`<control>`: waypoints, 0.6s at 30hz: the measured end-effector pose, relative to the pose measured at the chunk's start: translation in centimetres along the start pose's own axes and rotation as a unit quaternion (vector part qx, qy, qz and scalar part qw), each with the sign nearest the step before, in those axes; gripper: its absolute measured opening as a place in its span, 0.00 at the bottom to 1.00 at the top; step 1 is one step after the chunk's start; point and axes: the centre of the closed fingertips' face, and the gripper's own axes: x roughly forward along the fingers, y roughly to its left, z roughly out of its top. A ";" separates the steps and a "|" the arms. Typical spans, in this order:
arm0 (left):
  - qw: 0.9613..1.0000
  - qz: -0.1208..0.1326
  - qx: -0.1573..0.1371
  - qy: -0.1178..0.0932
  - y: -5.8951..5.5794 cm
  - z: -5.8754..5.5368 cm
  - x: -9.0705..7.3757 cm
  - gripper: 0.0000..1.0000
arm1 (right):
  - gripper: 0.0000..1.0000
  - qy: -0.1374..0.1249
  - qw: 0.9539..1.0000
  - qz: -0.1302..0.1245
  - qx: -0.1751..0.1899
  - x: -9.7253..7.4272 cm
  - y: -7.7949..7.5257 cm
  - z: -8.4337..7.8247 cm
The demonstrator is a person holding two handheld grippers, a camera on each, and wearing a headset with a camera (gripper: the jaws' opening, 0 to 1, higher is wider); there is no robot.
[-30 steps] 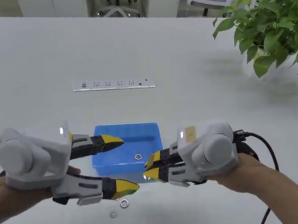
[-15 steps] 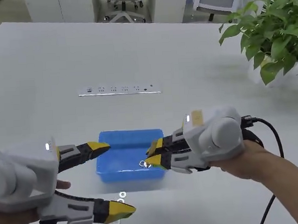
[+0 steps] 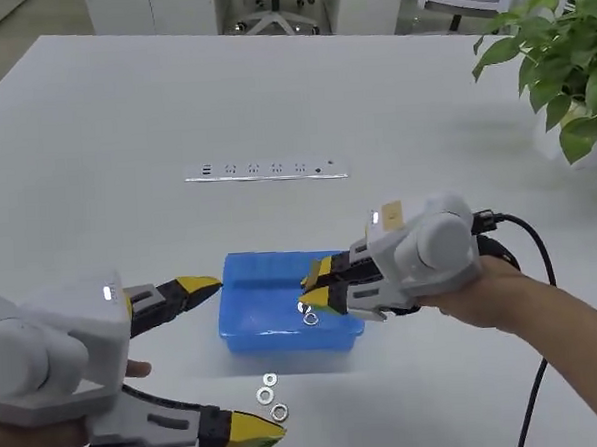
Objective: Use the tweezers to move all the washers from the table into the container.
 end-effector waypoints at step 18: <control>1.000 0.010 0.021 0.020 2.0 0.5 1.0 0.85 | 0.08 0.010 1.000 0.029 0.001 3.5 -0.7 -1.5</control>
